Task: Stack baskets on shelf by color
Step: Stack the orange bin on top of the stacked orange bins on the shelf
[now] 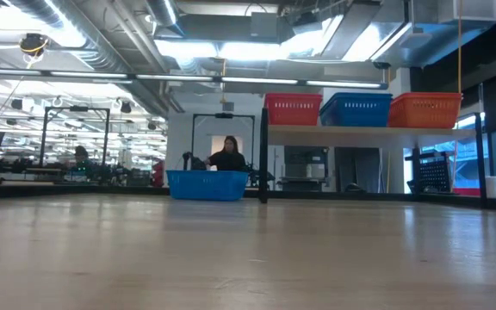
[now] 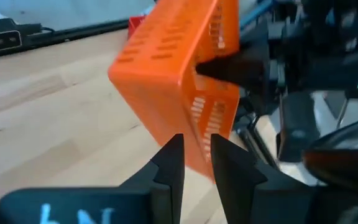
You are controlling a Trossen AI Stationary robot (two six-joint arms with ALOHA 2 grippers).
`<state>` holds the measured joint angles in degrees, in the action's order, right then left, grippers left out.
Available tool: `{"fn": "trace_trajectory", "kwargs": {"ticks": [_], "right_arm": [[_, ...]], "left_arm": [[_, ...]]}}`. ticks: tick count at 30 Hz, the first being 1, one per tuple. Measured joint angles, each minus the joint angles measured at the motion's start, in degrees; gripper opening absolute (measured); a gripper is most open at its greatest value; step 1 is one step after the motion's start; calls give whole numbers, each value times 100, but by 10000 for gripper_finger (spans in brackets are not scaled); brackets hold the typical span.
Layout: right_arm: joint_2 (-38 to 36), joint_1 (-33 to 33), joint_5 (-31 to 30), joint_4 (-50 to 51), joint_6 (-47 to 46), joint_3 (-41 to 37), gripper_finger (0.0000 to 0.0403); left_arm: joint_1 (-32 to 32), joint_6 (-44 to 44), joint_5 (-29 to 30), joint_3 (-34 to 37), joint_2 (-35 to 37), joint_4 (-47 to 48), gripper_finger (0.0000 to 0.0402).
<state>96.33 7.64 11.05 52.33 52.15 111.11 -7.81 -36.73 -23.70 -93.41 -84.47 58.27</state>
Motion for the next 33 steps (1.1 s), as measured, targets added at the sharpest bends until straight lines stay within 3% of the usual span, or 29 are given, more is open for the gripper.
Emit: {"fn": "trace_trajectory", "kwargs": {"ticks": [10,19,33], "right_arm": [[67,-255,1406,-124,90,0,81],[215,-369,2043,-211,108,0,81],[269,-374,2273,-203,392,0,60]], "left_arm": [[131,2,-138,0,0,-9,0],[306,-181,-326,0,0,-72,0],[495,-500,-565,0,0,-154,0]]}}
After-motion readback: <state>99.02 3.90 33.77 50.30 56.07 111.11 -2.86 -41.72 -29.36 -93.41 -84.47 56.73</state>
